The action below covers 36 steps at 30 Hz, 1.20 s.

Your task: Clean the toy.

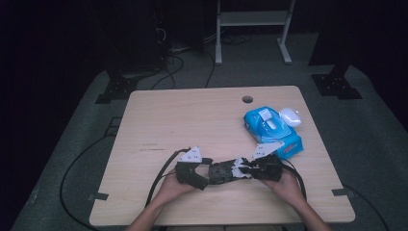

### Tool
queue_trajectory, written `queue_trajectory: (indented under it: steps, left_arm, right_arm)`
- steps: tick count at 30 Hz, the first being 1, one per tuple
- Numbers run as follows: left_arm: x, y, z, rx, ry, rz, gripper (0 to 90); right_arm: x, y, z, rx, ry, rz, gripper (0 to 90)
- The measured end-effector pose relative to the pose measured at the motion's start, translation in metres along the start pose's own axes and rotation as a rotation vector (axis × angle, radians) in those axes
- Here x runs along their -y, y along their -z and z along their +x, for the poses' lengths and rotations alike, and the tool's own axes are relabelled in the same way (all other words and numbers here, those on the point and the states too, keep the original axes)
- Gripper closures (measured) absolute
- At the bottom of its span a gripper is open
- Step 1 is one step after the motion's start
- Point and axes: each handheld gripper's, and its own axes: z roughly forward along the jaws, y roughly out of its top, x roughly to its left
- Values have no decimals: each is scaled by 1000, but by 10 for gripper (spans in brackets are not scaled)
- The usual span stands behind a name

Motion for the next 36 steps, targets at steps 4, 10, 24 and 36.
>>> queue_trajectory:
  steps: [4,10,24,36]
  left_arm:
    - [2,-6,-1,-26,-18,47,135]
    - [6,-18,-3,-38,-37,107,99]
    - [4,-30,-9,-51,-109,178,198]
    - [2,-31,-8,-54,-145,191,235]
  right_arm:
    - [3,0,1,5,-1,-13,780]
    - [4,1,2,-7,-23,-19,781]
    - [0,-1,5,13,-45,-7,781]
    - [-27,-36,43,-11,97,-12,780]
